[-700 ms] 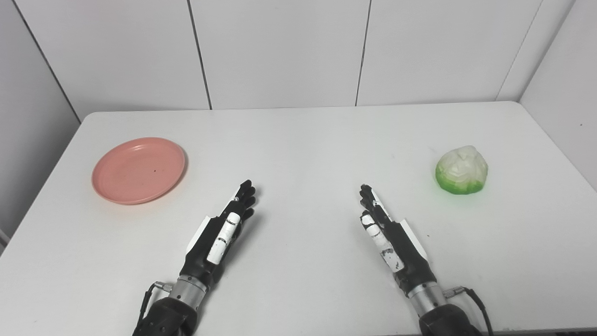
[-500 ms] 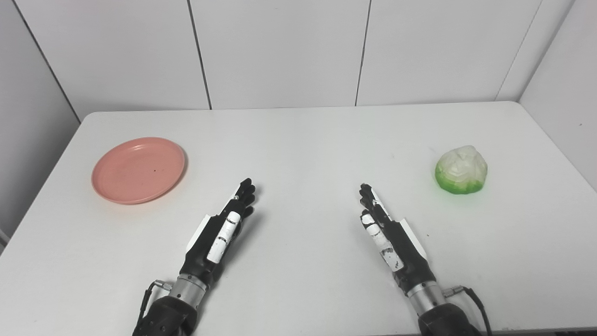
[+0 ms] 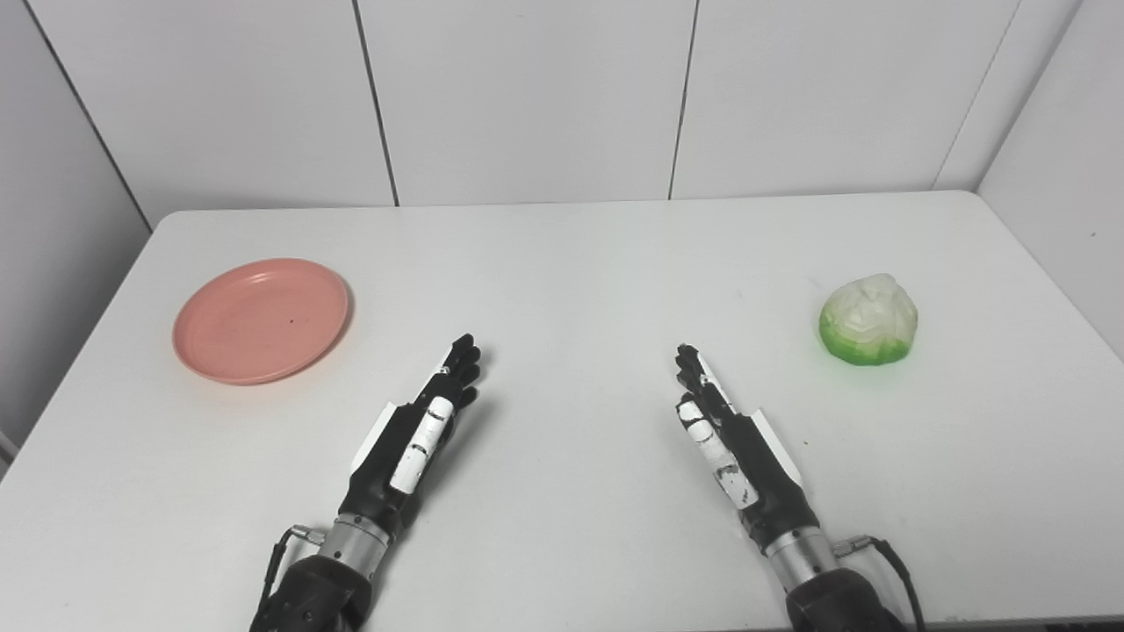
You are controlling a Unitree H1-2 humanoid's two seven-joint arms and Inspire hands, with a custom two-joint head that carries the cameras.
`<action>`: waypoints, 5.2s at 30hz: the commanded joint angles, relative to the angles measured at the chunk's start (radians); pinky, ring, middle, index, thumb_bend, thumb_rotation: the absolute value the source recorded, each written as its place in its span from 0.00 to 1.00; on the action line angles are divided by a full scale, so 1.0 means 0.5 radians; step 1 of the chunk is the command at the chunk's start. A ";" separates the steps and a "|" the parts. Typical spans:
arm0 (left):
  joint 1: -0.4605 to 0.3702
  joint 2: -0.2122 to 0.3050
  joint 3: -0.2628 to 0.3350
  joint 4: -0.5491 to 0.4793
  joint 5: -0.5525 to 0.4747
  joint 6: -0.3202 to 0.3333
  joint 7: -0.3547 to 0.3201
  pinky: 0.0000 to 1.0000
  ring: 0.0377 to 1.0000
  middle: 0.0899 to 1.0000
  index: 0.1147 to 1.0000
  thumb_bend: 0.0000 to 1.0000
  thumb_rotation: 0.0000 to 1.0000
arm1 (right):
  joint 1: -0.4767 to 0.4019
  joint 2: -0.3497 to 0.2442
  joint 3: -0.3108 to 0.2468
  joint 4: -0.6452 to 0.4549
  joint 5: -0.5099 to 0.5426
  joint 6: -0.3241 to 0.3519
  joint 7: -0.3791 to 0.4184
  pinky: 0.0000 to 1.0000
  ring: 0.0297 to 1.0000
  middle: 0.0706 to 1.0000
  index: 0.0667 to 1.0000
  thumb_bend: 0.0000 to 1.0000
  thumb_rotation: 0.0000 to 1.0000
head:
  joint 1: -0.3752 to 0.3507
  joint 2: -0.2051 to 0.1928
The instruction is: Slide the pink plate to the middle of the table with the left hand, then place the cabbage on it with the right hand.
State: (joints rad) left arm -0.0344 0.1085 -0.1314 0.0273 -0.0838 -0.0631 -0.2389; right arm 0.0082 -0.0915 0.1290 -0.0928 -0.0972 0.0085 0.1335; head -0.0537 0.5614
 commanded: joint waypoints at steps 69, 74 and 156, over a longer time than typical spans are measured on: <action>-0.222 -0.261 0.019 0.292 0.301 0.101 0.198 1.00 1.00 1.00 1.00 0.49 1.00 | -0.173 -0.103 -0.119 0.485 0.308 -0.310 0.175 1.00 1.00 1.00 1.00 0.16 1.00 | 0.973 -0.465; -0.278 -0.223 0.071 0.198 0.247 0.108 0.192 1.00 1.00 1.00 1.00 0.46 1.00 | -0.182 -0.097 -0.117 0.501 0.290 -0.313 0.167 1.00 1.00 1.00 1.00 0.18 1.00 | 0.977 -0.479; -0.952 0.511 1.012 0.405 -0.130 0.291 0.626 0.90 0.92 0.91 0.89 0.41 1.00 | -0.132 -0.142 -0.139 0.359 0.357 -0.241 0.206 1.00 1.00 1.00 1.00 0.20 1.00 | 1.150 -0.313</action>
State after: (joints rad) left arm -0.4497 0.3186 0.3662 0.2312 -0.1475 0.1012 0.0677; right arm -0.1117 -0.1607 0.0563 0.0654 0.0728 -0.1317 0.2288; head 0.5216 0.4034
